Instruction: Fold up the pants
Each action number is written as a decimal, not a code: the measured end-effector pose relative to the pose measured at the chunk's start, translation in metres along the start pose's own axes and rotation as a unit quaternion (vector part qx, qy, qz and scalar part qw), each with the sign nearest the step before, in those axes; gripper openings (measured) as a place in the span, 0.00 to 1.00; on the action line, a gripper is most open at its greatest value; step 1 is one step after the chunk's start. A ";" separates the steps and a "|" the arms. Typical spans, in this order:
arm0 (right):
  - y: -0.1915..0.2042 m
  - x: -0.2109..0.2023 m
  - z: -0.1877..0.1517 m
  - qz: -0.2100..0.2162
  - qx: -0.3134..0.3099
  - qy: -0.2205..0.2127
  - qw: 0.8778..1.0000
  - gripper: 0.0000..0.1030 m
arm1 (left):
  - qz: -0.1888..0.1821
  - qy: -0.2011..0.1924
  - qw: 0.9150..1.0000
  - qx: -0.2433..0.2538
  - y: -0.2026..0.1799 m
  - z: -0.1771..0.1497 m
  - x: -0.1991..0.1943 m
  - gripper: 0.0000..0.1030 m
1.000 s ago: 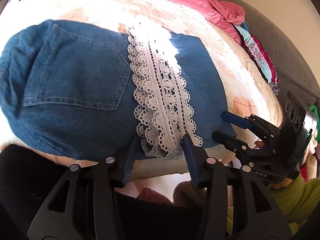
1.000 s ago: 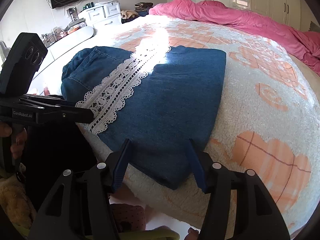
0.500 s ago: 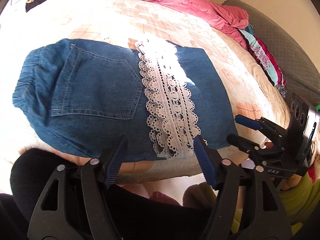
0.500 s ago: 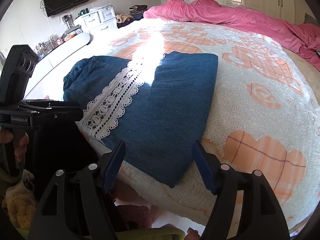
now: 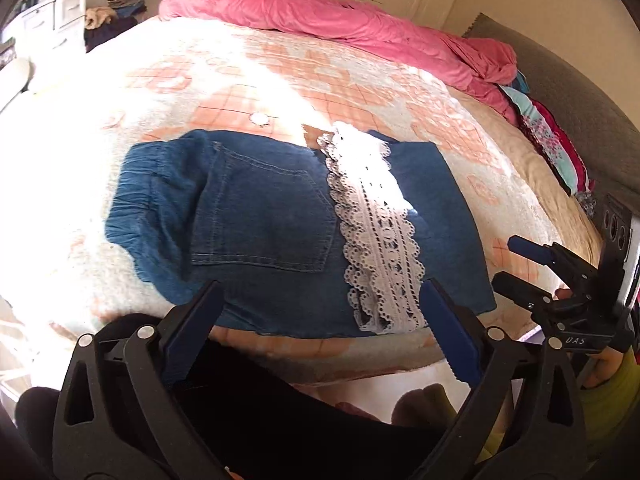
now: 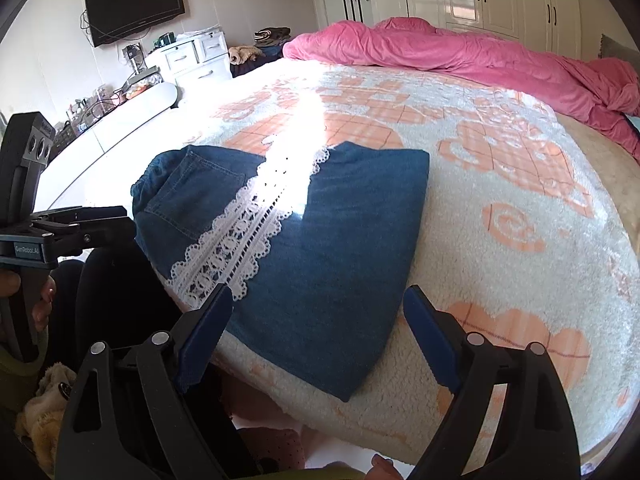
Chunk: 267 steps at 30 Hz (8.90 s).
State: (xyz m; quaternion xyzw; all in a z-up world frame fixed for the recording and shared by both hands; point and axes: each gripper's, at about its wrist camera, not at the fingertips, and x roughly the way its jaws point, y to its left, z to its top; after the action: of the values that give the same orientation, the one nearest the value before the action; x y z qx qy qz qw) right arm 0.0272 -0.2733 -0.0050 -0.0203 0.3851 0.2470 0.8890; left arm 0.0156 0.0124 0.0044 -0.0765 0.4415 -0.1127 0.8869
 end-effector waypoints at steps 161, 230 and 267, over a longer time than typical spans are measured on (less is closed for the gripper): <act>0.065 -0.021 0.007 0.124 -0.212 -0.030 0.969 0.91 | -0.018 -0.008 0.999 -0.038 0.011 0.058 0.029 0.91; 0.045 -0.035 0.009 0.113 -0.154 -0.053 0.980 0.76 | 0.000 -0.053 0.998 0.036 -0.037 0.056 0.020 0.90; -0.052 0.066 0.050 0.112 0.059 0.000 0.992 0.17 | -0.060 0.020 0.998 0.012 -0.043 0.060 0.105 0.43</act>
State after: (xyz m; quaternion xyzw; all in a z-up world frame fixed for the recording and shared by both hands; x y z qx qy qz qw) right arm 0.1234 -0.2798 -0.0236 0.0756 0.3992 0.3222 0.8551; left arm 0.1190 -0.0544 -0.0301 -0.0895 0.4524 -0.1728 0.8703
